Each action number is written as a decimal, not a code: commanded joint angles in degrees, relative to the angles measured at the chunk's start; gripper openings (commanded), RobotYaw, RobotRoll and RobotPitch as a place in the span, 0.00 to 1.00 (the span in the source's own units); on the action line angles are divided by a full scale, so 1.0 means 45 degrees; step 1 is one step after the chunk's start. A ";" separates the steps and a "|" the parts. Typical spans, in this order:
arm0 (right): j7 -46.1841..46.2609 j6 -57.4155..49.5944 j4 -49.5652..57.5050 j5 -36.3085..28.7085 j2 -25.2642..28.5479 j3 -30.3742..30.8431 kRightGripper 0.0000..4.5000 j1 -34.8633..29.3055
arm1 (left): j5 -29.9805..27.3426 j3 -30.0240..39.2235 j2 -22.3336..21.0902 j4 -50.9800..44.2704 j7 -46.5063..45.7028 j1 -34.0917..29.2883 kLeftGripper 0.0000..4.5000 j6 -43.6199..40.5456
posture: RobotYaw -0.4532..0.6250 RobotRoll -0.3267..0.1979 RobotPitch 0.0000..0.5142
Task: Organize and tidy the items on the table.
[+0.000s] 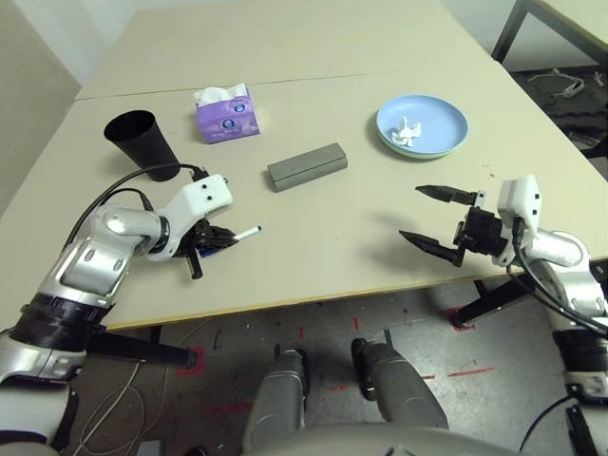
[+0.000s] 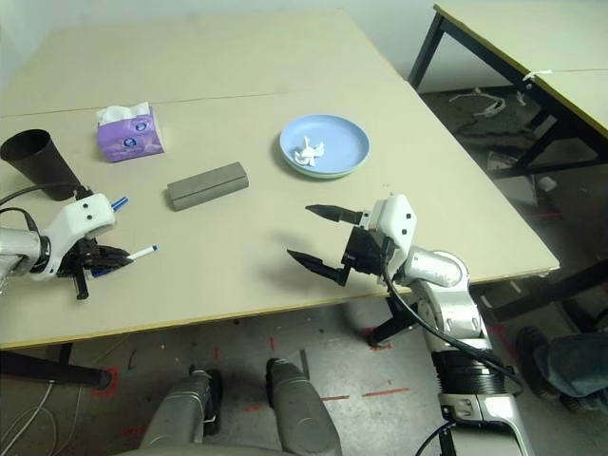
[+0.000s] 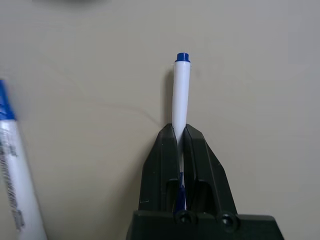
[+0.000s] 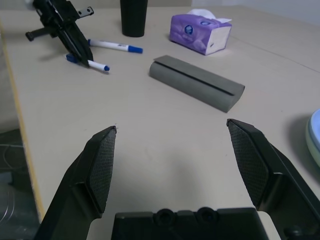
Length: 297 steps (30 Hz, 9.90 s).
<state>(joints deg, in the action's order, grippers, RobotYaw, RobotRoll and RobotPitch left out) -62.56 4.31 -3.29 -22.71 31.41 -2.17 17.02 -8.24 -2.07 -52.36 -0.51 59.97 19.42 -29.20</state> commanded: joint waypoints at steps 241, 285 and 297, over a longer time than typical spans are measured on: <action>-0.0579 -0.1803 0.1911 -0.0239 0.0040 0.1026 1.00 -0.0331 | -0.0879 0.5337 0.1842 1.4636 -0.7081 0.7422 0.07 1.2054 | 0.30 0.62 0.42; -0.0613 -0.1579 0.2055 -0.0172 -0.0096 0.1133 1.00 -0.0607 | -0.1048 0.5350 0.1912 1.4846 -0.7171 0.8091 0.07 1.1827 | 0.27 0.62 0.40; -0.0316 -0.1956 0.2868 -0.0360 0.0141 0.1053 1.00 -0.1153 | -0.0769 0.5159 0.1975 1.5492 -0.7387 0.8313 0.07 1.2100 | 0.26 0.62 0.43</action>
<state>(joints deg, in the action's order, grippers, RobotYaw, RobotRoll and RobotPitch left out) -64.19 -3.87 8.60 -24.07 31.64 2.36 12.42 -11.98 21.39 -43.65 68.01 26.95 56.34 24.87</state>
